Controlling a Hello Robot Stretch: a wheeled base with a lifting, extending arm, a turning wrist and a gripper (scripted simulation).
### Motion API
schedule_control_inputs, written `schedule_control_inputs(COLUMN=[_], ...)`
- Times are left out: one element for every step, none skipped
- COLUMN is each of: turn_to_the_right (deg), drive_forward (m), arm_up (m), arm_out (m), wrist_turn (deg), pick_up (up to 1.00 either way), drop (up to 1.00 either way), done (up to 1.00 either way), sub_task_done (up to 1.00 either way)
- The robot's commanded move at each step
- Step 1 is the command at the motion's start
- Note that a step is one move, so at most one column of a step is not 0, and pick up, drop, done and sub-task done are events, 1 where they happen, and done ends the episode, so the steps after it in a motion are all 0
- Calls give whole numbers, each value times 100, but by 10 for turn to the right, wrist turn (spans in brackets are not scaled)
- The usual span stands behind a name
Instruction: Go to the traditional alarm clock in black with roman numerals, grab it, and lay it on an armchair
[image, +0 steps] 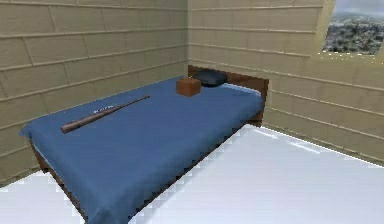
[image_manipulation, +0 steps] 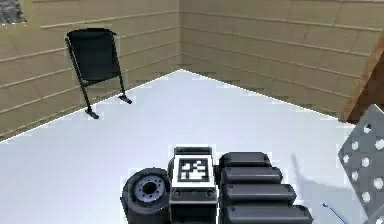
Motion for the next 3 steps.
schedule_control_inputs(turn_to_the_right=[-450, -300, 0], drive_forward=[0, 0, 100], arm_up=[0, 0, 0], arm_out=[0, 0, 0], wrist_turn=[0, 0, 0], pick_up=[0, 0, 0], drop=[0, 0, 0], done=[0, 0, 0], sub_task_done=[0, 0, 0])
